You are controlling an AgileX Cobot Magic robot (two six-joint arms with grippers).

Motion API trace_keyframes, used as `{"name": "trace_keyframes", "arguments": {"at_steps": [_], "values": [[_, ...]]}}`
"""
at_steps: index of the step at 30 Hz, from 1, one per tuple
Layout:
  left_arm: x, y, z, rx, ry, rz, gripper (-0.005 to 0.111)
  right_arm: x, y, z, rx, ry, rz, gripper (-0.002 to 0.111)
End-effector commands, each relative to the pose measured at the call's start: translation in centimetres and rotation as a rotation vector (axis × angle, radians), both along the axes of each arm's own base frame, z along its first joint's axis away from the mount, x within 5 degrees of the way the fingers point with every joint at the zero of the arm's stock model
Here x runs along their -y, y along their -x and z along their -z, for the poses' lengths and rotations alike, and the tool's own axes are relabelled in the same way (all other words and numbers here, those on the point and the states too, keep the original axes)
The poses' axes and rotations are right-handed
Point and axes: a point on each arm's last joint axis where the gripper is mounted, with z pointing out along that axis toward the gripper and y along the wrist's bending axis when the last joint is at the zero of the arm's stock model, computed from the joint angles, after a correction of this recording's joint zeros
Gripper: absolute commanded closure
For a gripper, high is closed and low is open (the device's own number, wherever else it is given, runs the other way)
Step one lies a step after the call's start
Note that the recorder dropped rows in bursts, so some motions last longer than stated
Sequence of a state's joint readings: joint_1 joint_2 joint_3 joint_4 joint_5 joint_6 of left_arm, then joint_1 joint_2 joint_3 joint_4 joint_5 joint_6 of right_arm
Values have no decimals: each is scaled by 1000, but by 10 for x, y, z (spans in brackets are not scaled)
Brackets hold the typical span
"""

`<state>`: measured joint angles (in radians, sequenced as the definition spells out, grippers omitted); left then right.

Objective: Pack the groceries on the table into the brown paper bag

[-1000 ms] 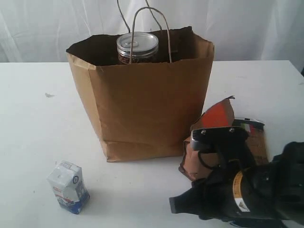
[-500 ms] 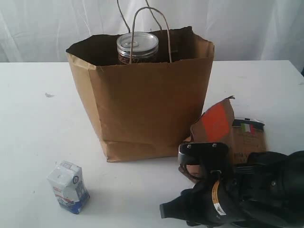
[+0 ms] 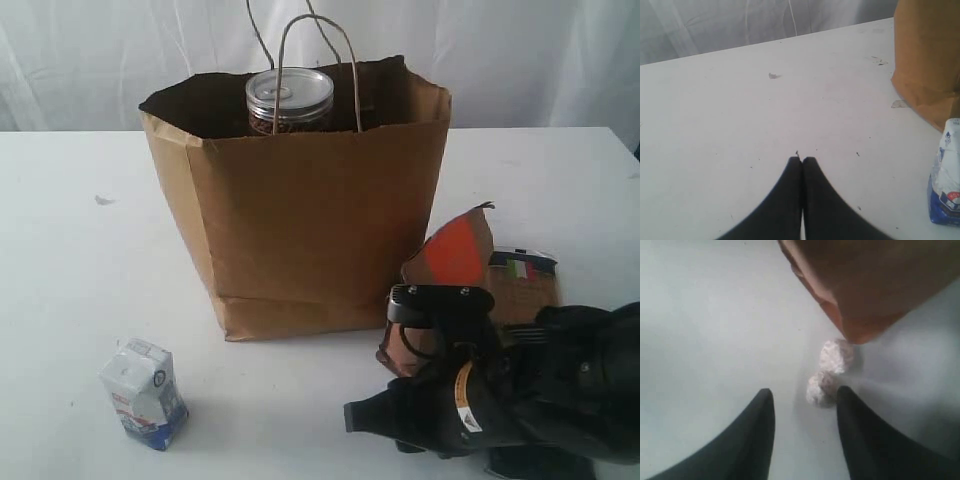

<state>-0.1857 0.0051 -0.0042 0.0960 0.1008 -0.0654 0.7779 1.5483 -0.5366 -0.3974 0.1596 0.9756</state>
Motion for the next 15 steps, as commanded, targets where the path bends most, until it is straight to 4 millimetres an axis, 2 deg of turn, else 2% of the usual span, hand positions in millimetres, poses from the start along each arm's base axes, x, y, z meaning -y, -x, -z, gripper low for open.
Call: {"name": "trace_keyframes", "arguments": {"at_steps": [1, 12, 15], "values": [[0, 0, 1, 3, 3, -3, 107, 1, -3, 5, -7, 7, 3, 70], [0, 0, 1, 3, 3, -3, 107, -5, -9, 17, -34, 53, -9, 71], [0, 0, 1, 3, 3, -3, 107, -4, -9, 18, -44, 70, -5, 81]]}}
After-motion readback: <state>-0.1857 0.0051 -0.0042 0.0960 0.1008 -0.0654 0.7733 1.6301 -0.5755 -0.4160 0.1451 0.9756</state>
